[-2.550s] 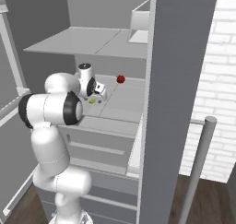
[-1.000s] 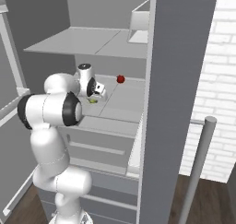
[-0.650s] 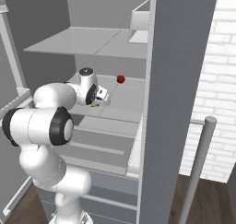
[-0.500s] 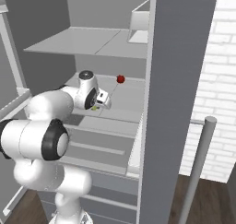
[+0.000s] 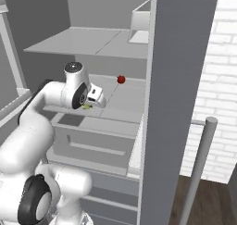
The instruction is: Grab a lemon wedge from the fridge and one ice cube from the ice bowl, and put them in the glass of lemonade.
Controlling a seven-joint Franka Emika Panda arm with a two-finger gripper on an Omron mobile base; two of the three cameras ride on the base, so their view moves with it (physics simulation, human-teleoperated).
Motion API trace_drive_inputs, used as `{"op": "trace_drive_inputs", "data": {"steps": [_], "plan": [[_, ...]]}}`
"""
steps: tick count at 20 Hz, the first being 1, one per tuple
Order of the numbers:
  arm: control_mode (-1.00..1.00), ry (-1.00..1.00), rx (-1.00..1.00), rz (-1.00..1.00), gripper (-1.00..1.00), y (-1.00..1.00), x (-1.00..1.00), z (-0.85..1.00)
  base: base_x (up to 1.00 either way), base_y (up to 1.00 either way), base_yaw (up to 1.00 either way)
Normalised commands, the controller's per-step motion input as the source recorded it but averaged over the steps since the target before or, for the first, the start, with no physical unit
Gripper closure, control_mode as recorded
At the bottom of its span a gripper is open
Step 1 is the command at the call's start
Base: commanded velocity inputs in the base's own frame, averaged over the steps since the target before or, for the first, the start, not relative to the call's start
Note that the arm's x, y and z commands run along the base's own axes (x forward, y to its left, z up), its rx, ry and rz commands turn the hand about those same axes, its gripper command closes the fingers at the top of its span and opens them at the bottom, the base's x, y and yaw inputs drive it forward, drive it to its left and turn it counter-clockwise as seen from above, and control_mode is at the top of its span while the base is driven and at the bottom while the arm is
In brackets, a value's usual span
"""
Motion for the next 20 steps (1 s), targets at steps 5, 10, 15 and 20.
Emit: {"op": "trace_drive_inputs", "data": {"steps": [5, 10, 15, 20], "plan": [[-1.0, 0.07, 0.0, 0.0, 1.0, 0.0, -1.0, 0.77, 0.0, 0.0, 0.0], [-1.0, 0.01, 0.0, 0.0, 1.0, -0.04, -0.99, 0.62, 0.0, 0.0, 0.0], [-1.0, 0.05, 0.0, 0.0, 1.0, -0.01, -0.48, -0.01, 0.0, 0.0, 0.0], [-1.0, 0.0, 0.0, 0.0, 1.0, 0.0, 0.0, 0.0, 0.0, 0.0, 0.0]]}}
